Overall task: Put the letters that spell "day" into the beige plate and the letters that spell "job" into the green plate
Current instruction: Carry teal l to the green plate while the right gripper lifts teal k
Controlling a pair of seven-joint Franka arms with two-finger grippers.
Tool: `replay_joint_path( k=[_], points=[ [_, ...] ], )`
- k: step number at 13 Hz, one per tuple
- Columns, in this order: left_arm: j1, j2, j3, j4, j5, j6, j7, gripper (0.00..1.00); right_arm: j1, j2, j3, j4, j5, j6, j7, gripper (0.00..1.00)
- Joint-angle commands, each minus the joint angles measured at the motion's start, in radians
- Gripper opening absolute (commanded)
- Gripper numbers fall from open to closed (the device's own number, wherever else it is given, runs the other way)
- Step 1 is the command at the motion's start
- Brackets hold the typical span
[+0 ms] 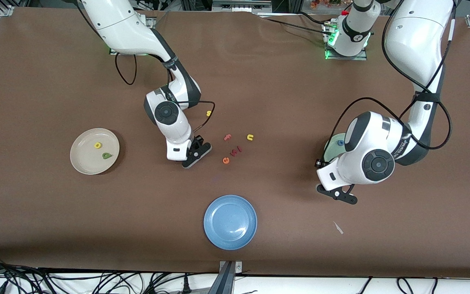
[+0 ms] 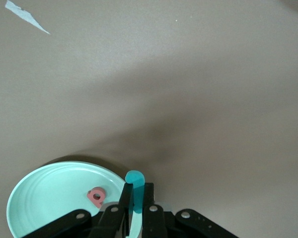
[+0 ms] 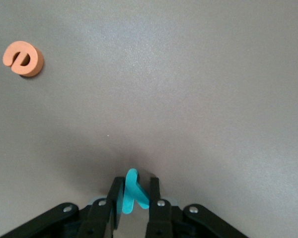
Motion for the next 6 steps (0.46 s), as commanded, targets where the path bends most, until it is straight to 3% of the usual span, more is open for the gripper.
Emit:
replay_joint_path(
  k=[1, 6],
  points=[
    [0.006, -0.036, -0.002, -0.041, -0.007, 0.008, 0.023, 0.00, -0.002, 0.029, 0.000, 0.026, 0.010, -0.003, -0.014, 0.13],
    [-0.008, -0.039, -0.003, -0.033, -0.007, 0.008, 0.022, 0.00, -0.003, 0.021, -0.001, 0.050, 0.014, -0.059, -0.010, 0.06]
  ],
)
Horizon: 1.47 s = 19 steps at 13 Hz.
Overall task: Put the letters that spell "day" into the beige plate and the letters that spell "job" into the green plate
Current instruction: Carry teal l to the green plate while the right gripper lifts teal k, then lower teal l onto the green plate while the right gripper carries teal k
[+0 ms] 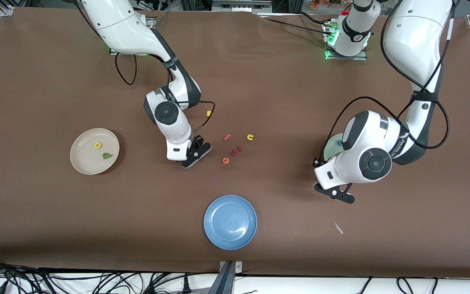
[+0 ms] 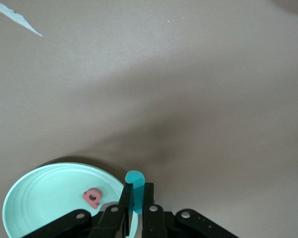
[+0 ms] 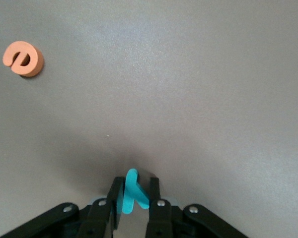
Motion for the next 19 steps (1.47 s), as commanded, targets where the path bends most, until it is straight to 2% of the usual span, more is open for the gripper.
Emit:
replay_joint_path(
  k=[1, 4, 9, 14, 19],
  points=[
    [-0.003, -0.035, 0.006, -0.031, -0.007, 0.007, 0.020, 0.00, -0.005, 0.018, -0.003, 0.085, 0.016, -0.127, -0.008, 0.06],
    [-0.003, -0.035, 0.006, -0.030, -0.007, 0.007, 0.018, 0.00, -0.017, 0.015, -0.006, 0.176, 0.032, -0.290, -0.007, 0.06],
    [-0.003, -0.035, 0.006, -0.023, -0.007, 0.005, 0.012, 0.00, -0.066, -0.043, -0.026, 0.177, 0.039, -0.405, -0.001, 0.06],
    [0.002, -0.035, 0.006, -0.033, -0.007, 0.005, 0.014, 0.00, -0.072, -0.092, -0.139, 0.144, 0.039, -0.494, 0.004, 0.06],
    [0.000, -0.035, 0.011, -0.028, -0.006, 0.005, 0.012, 0.00, -0.072, -0.122, -0.230, 0.061, 0.039, -0.477, 0.001, 0.06]
  ],
)
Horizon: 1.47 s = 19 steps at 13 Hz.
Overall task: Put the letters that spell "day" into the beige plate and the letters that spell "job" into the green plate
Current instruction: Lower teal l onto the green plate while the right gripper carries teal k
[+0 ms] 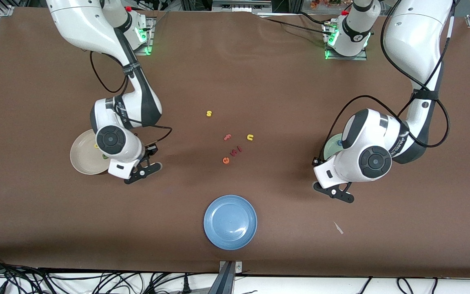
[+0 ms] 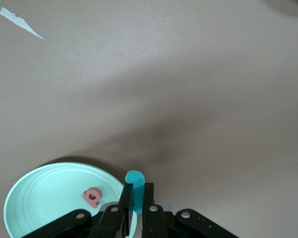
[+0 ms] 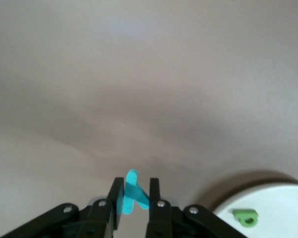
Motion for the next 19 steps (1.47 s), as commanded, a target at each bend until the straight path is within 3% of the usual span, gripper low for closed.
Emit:
replay_joint_path(
  k=[1, 4, 9, 13, 14, 15, 16, 19],
  points=[
    [0.004, -0.023, 0.012, -0.026, -0.006, 0.006, 0.014, 0.00, 0.006, -0.063, -0.038, -0.088, 0.017, 0.021, -0.002, 0.06],
    [0.010, -0.019, 0.014, -0.032, -0.006, 0.006, 0.015, 0.00, 0.006, -0.119, -0.086, -0.172, 0.016, 0.047, -0.019, 0.06],
    [0.016, -0.016, 0.020, -0.035, 0.000, 0.004, 0.020, 0.00, 0.006, -0.173, -0.179, -0.347, 0.017, 0.214, -0.129, 0.06],
    [0.058, -0.023, 0.028, -0.078, 0.042, -0.002, 0.046, 0.00, -0.001, -0.175, -0.201, -0.396, 0.017, 0.294, -0.226, 0.07],
    [0.081, -0.028, 0.028, -0.104, 0.045, -0.004, 0.060, 0.00, -0.003, -0.175, -0.204, -0.395, 0.019, 0.294, -0.243, 0.16],
    [0.116, -0.028, 0.022, -0.142, 0.053, -0.004, 0.090, 0.00, -0.009, -0.172, -0.204, -0.393, 0.030, 0.294, -0.240, 0.64],
    [0.127, -0.029, 0.022, -0.179, 0.051, -0.004, 0.153, 0.00, -0.010, -0.169, -0.204, -0.389, 0.042, 0.285, -0.237, 1.00],
    [0.228, -0.042, -0.015, -0.245, 0.028, -0.001, 0.182, 0.00, -0.009, -0.175, -0.203, -0.385, 0.047, 0.279, -0.231, 1.00]
  ],
)
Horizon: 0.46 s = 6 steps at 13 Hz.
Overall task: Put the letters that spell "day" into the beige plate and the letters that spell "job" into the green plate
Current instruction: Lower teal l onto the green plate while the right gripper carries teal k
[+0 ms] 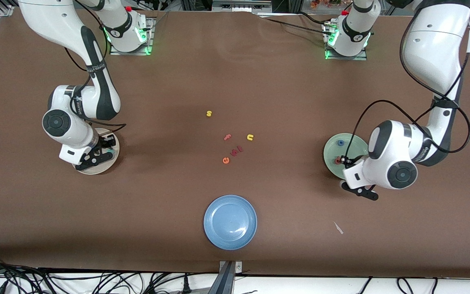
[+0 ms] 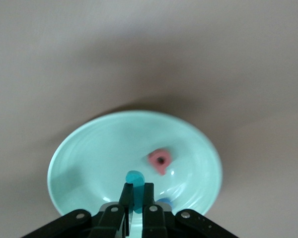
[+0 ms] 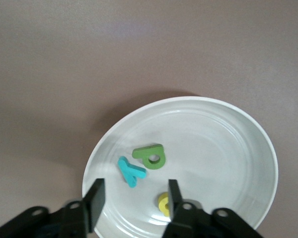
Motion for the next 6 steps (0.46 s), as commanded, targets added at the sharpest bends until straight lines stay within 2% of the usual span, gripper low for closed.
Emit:
replay_joint_path(
  k=[1, 3, 4, 6],
  points=[
    [0.082, -0.039, -0.043, -0.070, -0.004, 0.007, 0.037, 0.00, -0.005, -0.036, 0.004, -0.022, 0.021, -0.003, -0.021, 1.00],
    [0.084, -0.030, -0.041, -0.110, 0.017, 0.057, 0.037, 0.00, -0.003, -0.050, 0.010, -0.013, 0.030, -0.035, 0.005, 1.00],
    [0.085, -0.030, -0.043, -0.150, 0.054, 0.107, 0.037, 0.00, 0.001, -0.053, 0.013, 0.012, 0.045, -0.084, 0.034, 1.00],
    [0.095, -0.032, -0.043, -0.185, 0.054, 0.148, 0.037, 0.00, 0.009, -0.053, 0.027, 0.084, 0.049, -0.220, 0.118, 1.00]
  ],
)
